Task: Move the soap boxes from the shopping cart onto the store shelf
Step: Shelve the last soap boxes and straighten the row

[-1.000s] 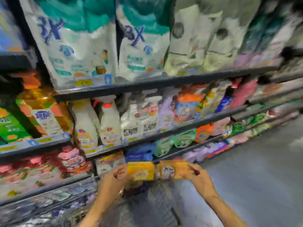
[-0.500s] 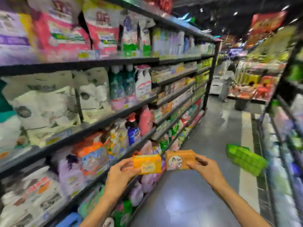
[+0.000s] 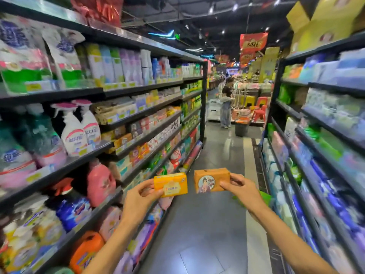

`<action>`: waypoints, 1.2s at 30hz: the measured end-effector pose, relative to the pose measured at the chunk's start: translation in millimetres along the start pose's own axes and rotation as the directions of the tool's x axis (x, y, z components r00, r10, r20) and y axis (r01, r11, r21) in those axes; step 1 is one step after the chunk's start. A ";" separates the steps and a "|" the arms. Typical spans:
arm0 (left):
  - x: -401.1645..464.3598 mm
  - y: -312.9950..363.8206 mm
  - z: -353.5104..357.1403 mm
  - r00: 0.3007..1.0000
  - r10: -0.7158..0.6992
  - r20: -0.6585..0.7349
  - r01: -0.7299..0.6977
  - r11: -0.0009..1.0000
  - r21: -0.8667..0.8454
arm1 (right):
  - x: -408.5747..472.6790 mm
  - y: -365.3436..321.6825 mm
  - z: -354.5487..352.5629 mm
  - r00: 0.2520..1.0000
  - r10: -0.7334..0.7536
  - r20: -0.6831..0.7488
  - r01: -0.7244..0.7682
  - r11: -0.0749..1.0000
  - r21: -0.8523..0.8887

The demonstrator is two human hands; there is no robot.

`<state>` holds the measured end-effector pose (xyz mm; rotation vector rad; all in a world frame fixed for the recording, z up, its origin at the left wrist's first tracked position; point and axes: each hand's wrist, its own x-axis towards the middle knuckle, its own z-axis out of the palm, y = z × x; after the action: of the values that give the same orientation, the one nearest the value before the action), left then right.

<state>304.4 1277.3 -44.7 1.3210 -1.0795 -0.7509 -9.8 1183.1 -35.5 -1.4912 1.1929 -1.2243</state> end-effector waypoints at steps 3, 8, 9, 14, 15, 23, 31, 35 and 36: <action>56.2 -4.5 41.2 1.000 0.016 0.013 -0.016 1.000 -0.002 | 60.8 16.8 -18.0 1.000 0.001 -0.020 -0.001 1.000 0.005; 160.2 -24.1 90.6 0.998 0.066 -0.003 -0.066 0.998 0.008 | 175.4 43.7 -26.1 0.999 -0.011 -0.036 0.011 1.000 -0.001; 182.8 -29.2 97.1 0.997 0.073 -0.004 -0.073 0.997 0.015 | 200.4 48.2 -24.9 0.999 -0.012 -0.033 0.012 1.000 -0.004; 288.3 -42.4 116.8 0.997 0.071 -0.021 -0.070 0.996 0.053 | 317.2 57.4 -6.1 0.999 -0.041 0.000 0.041 0.999 -0.020; 304.6 -42.5 118.3 0.996 0.080 -0.050 -0.076 0.994 0.073 | 338.1 58.2 0.4 0.999 -0.042 0.011 0.043 0.999 -0.021; 403.0 -64.7 74.3 0.951 0.101 -0.294 -0.042 0.979 0.200 | 490.6 74.3 103.9 0.962 -0.053 0.266 0.046 0.998 0.032; 445.7 -84.0 25.3 0.774 0.098 -0.625 0.085 0.963 0.256 | 605.0 77.8 251.8 0.771 -0.158 0.617 0.136 0.987 0.083; 458.8 -90.8 5.6 0.644 0.123 -0.755 0.172 0.939 0.299 | 640.9 67.0 313.4 0.646 -0.192 0.739 0.145 0.981 0.129; 461.8 -92.9 1.4 0.610 0.121 -0.783 0.188 0.938 0.292 | 647.0 64.3 326.7 0.621 -0.198 0.759 0.141 0.980 0.140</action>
<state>481.9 841.0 -49.7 1.7375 -0.4412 0.0837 345.9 548.3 -35.1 -1.8277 0.4168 -0.5723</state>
